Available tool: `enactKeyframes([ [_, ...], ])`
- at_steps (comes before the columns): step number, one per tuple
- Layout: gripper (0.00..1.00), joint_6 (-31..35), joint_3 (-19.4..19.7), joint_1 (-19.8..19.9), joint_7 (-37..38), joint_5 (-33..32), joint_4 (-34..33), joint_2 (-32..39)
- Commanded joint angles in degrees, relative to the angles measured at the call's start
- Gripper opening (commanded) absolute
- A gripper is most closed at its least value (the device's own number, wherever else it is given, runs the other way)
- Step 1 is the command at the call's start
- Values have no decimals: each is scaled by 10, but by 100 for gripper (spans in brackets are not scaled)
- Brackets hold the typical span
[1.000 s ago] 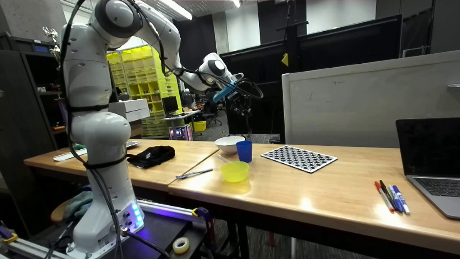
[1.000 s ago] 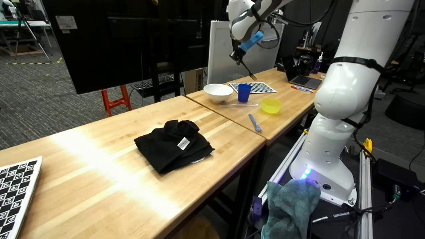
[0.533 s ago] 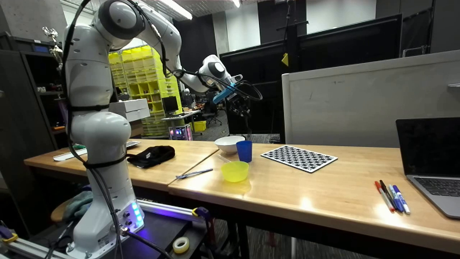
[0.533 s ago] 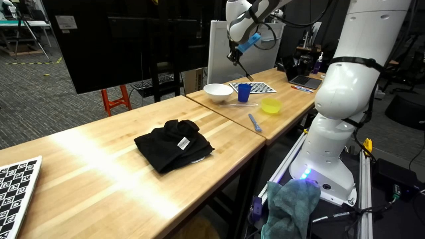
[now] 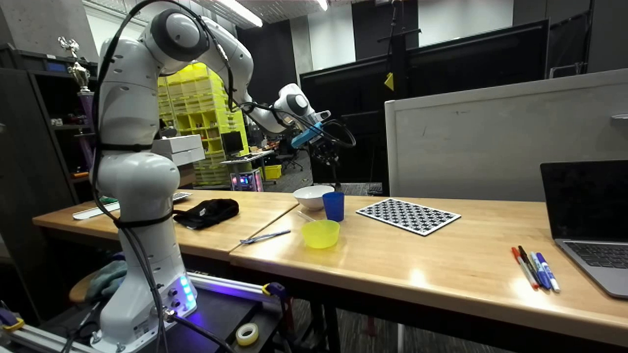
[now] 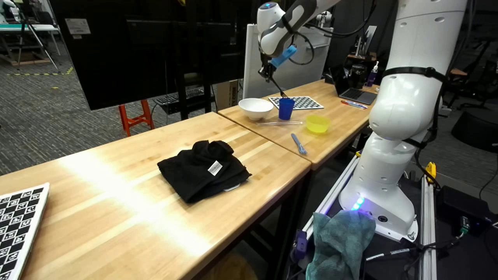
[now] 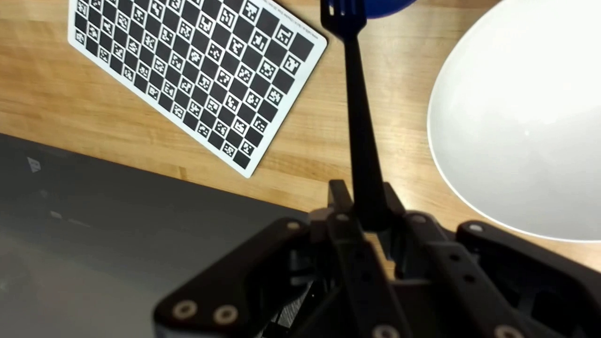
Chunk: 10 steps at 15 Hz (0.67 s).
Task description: Put the black fork in the blue cup
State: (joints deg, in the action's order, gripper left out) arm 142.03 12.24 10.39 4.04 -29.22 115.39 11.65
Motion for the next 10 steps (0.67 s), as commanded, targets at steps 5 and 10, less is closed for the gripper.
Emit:
enactKeyframes([
  [5,4,-1,1,-10,-17,24,-11,8],
  [10,4,5,-1,-9,-18,41,-7,14],
])
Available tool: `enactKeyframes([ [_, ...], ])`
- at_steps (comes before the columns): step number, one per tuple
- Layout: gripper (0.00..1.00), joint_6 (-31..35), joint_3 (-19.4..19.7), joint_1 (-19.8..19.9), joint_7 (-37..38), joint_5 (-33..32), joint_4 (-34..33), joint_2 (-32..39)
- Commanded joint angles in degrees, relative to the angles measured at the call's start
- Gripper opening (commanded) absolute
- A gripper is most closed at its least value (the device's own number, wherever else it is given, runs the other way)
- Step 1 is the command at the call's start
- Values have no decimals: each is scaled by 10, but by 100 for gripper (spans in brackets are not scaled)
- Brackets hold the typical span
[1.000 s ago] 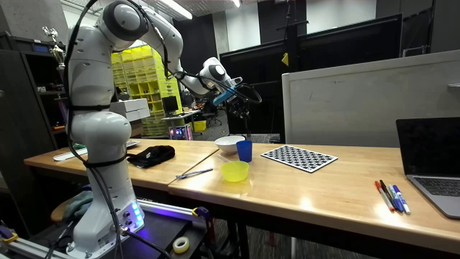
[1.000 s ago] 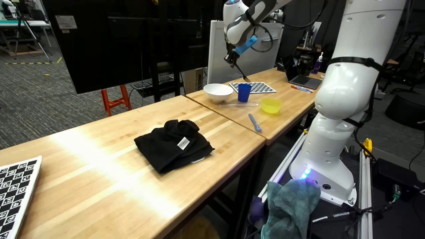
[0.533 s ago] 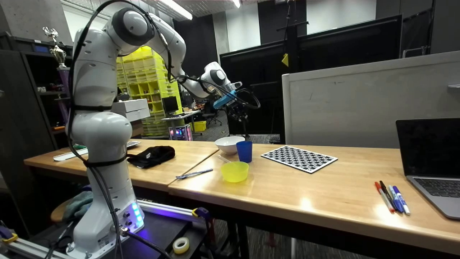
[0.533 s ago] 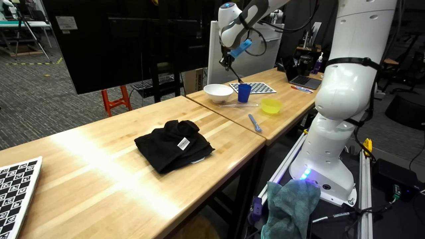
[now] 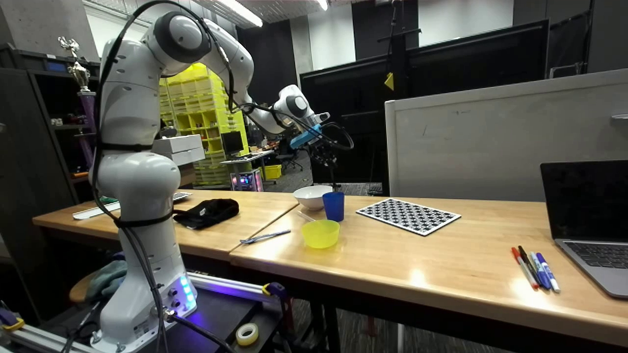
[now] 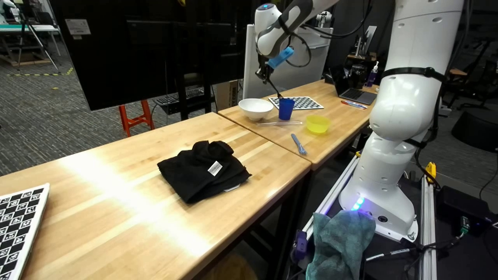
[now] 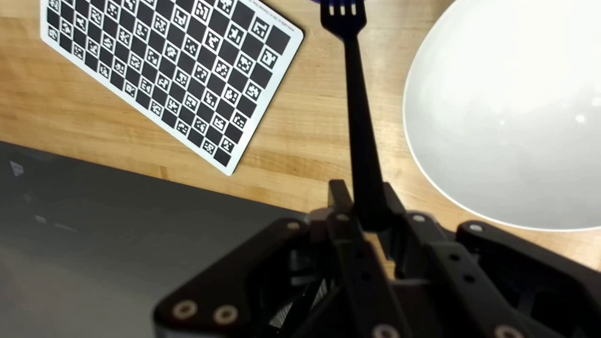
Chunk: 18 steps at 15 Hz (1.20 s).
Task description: Put the black fork in the blue cup
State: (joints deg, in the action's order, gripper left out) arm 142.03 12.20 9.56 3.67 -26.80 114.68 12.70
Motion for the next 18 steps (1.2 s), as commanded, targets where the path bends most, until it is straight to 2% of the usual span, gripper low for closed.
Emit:
enactKeyframes([
  [1,4,5,0,0,-15,20,0,5],
  [10,4,3,1,1,-26,37,-4,17],
  [11,9,1,0,1,-27,38,-4,17],
  [12,42,0,0,1,-27,37,-5,17],
  [14,46,-2,1,1,-27,37,-6,16],
  [18,72,-6,1,-2,-25,32,-7,13],
])
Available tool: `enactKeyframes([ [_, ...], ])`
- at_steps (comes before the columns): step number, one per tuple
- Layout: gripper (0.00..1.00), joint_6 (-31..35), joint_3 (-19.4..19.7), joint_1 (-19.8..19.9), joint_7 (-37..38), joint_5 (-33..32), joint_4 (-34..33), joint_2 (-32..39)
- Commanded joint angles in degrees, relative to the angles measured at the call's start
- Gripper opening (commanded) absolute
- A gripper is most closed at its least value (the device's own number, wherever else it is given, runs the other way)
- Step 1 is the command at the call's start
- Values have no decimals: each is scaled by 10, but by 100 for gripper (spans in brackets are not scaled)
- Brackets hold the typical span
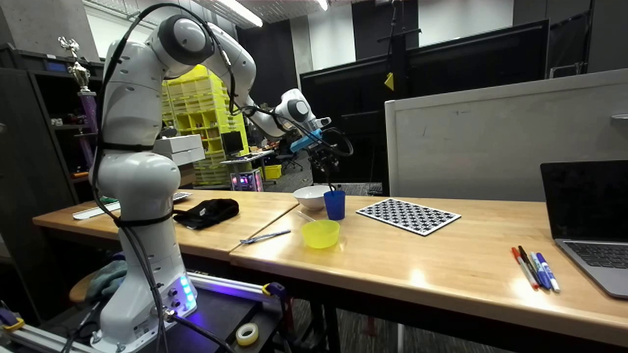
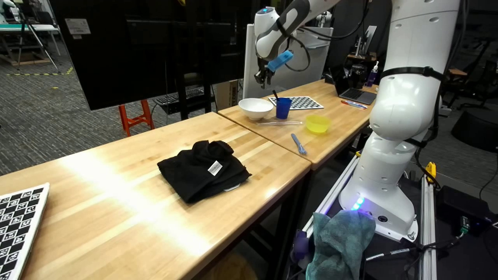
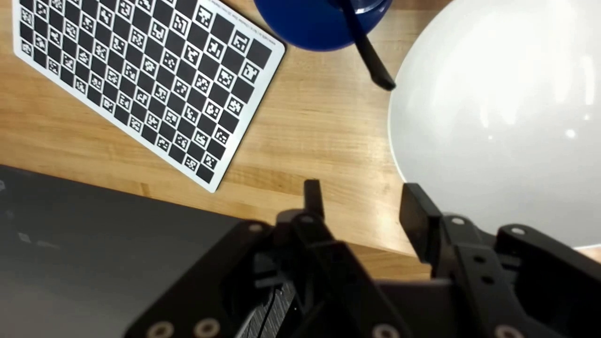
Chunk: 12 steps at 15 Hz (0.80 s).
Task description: Put the black fork in the blue cup
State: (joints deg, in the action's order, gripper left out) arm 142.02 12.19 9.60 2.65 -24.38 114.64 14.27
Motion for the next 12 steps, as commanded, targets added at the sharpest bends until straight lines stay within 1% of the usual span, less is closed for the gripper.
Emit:
enactKeyframes([
  [1,78,-7,2,-3,-14,7,-7,-4],
  [4,98,-26,-2,-4,-24,13,-9,-10],
  [5,100,-38,-5,-3,-35,20,-11,-12],
  [7,100,-73,-21,3,-84,62,-11,-23],
  [10,100,-144,-39,3,-146,122,-19,-36],
  [12,100,-200,-45,-6,-148,131,-29,-43],
])
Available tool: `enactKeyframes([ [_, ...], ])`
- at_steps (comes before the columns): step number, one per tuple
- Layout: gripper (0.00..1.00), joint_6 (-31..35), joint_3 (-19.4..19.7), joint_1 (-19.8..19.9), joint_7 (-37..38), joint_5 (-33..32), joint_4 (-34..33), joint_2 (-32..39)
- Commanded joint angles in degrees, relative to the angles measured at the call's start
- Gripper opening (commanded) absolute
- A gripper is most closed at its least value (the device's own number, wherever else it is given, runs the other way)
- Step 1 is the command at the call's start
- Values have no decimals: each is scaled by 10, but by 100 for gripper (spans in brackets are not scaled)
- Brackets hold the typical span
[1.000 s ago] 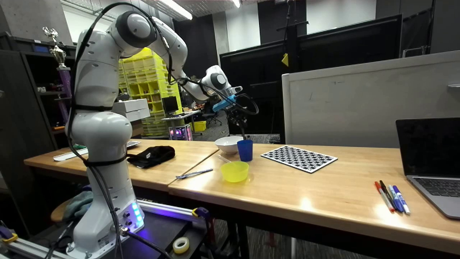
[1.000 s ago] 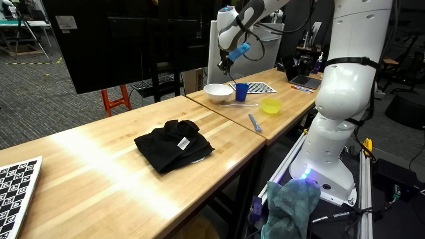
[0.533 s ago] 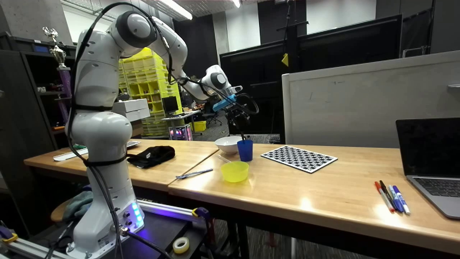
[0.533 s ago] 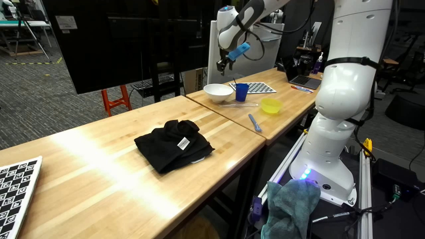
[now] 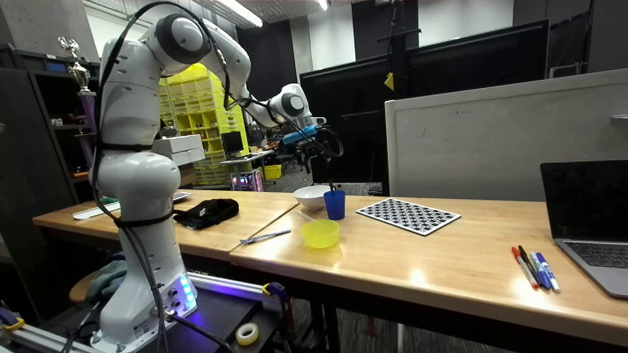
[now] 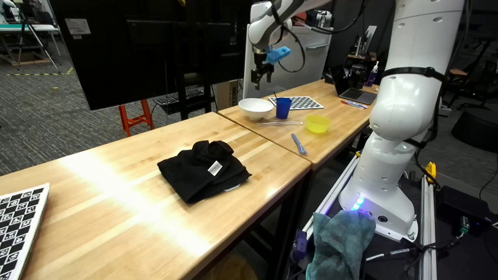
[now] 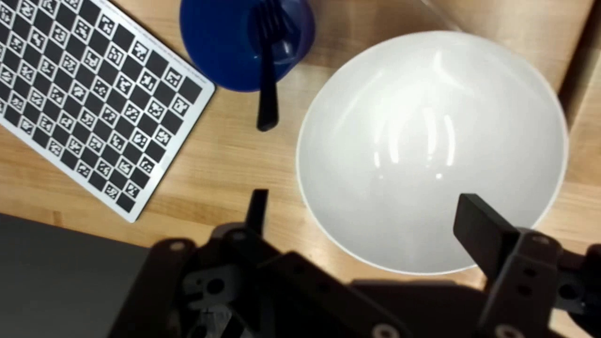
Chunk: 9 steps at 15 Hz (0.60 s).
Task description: Put the black fork in the blue cup
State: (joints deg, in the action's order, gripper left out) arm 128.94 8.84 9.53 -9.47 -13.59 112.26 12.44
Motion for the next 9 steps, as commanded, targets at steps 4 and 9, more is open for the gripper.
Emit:
enactKeyframes([
  [4,100,-160,-28,-27,2,16,-20,-43],
  [9,100,-159,-62,-65,59,48,3,-72],
])
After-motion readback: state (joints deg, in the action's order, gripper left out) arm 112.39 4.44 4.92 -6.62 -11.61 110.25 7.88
